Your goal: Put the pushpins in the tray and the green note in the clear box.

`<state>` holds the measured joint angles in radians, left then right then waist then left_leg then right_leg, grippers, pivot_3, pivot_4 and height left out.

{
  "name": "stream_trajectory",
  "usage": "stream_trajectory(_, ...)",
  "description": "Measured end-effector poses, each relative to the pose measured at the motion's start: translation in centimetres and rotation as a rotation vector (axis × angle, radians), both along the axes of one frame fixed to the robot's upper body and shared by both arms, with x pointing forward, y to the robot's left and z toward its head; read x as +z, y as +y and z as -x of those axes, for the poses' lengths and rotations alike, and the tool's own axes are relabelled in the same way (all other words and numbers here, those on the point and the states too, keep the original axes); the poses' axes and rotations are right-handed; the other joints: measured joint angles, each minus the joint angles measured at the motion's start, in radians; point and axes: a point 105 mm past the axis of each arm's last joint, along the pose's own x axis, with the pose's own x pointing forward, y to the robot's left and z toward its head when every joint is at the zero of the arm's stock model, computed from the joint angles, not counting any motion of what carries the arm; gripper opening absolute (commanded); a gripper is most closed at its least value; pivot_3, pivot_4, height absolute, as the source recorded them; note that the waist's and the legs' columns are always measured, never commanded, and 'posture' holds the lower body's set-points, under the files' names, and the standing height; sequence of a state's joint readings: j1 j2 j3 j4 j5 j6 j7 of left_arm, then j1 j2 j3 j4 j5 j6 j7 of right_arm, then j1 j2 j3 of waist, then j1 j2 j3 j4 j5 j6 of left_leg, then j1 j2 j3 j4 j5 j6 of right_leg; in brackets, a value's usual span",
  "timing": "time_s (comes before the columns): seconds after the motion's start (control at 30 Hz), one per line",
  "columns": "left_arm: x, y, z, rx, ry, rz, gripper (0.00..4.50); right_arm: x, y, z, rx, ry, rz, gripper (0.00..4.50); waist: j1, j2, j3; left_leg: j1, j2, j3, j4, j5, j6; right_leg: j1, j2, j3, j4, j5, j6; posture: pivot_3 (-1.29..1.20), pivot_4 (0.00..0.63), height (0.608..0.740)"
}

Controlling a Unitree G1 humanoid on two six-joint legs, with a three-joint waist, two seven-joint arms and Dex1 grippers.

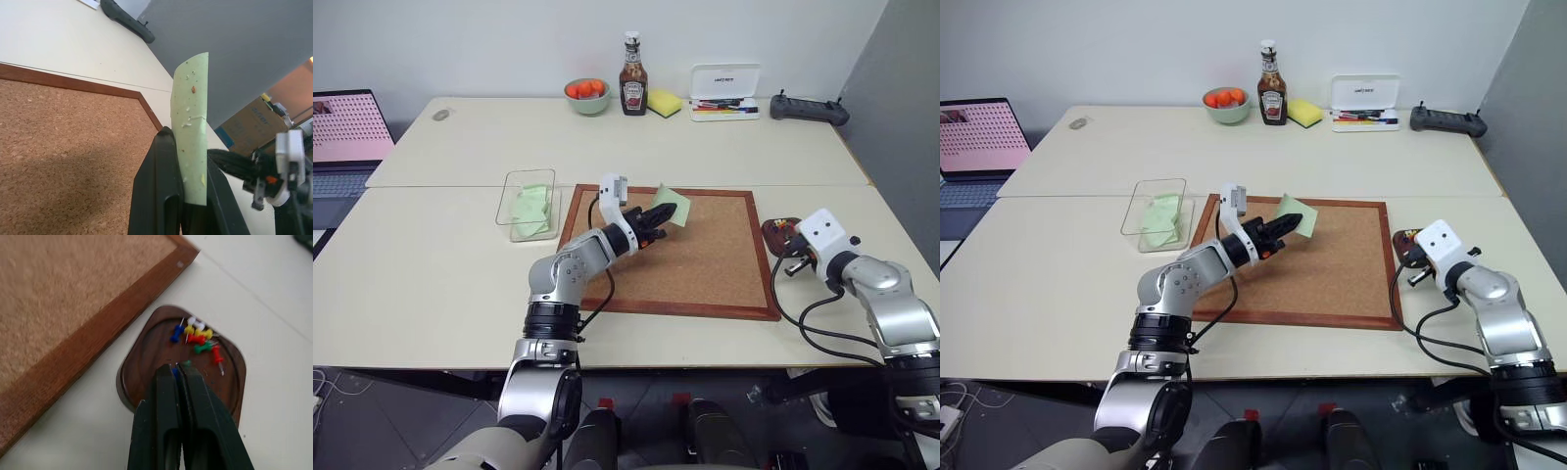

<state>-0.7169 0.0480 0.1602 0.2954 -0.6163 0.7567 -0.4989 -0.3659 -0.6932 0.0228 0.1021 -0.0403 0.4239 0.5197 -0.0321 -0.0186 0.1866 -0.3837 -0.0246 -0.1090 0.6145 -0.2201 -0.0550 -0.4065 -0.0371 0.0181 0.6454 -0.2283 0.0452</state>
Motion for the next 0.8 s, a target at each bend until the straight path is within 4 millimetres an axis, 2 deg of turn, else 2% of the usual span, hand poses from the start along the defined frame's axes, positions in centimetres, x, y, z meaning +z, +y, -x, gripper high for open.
stream_trajectory(0.07,0.1,0.0,0.0,0.003,-0.001,-0.002,0.0,0.1,-0.5,-0.6,-0.017,-0.009,0.026,0.69,0.001,0.0,0.0,0.0,0.0,0.0,0.001,0.0,0.0,0.0,0.0,0.0,0.0,0.0,0.0,0.0,0.15,0.74)
stream_trajectory(0.2,0.1,0.1,-0.1,0.009,-0.003,-0.002,0.0,-0.2,-1.4,-0.8,-0.049,0.0,0.055,1.69,0.002,0.0,0.0,0.0,0.0,0.0,0.0,0.0,0.0,0.0,0.0,0.0,0.0,0.0,0.0,0.0,0.15,0.74)
stream_trajectory(0.47,0.2,0.1,-0.1,0.008,-0.005,-0.002,0.0,0.4,-1.4,-1.1,-0.061,-0.025,0.039,3.16,0.001,0.0,0.0,0.0,0.0,0.0,0.001,0.0,0.0,0.0,0.0,0.0,0.0,0.0,0.0,0.0,0.15,0.74)
stream_trajectory(0.57,0.3,0.1,-0.1,0.007,-0.007,-0.002,0.0,0.8,-1.3,-1.2,-0.068,-0.035,0.011,3.83,0.001,0.0,0.0,0.0,0.0,0.0,0.001,0.0,0.0,0.0,0.0,0.0,0.0,0.0,0.0,0.0,0.15,0.74)
stream_trajectory(0.67,0.8,0.5,-0.2,0.014,-0.026,-0.013,0.0,2.1,-1.2,-1.2,-0.07,-0.064,-0.033,4.49,0.0,0.0,0.0,0.0,0.0,0.0,0.001,0.0,0.0,0.0,0.0,0.0,0.0,0.0,0.0,0.0,0.15,0.74)
stream_trajectory(0.77,2.6,1.6,-0.5,0.048,-0.091,-0.048,0.0,4.5,-1.0,-1.3,-0.063,-0.12,-0.077,4.49,-0.001,0.0,0.0,0.0,0.0,0.0,0.001,0.0,0.0,0.0,0.0,0.0,0.0,0.0,0.0,0.0,0.15,0.74)
stream_trajectory(0.8,2.7,1.7,-0.6,0.054,-0.096,-0.052,0.0,4.7,-1.0,-1.3,-0.061,-0.123,-0.079,4.49,-0.001,0.0,0.0,0.0,0.0,0.0,0.001,0.0,0.0,0.0,0.0,0.0,0.0,0.0,0.0,0.0,0.15,0.74)
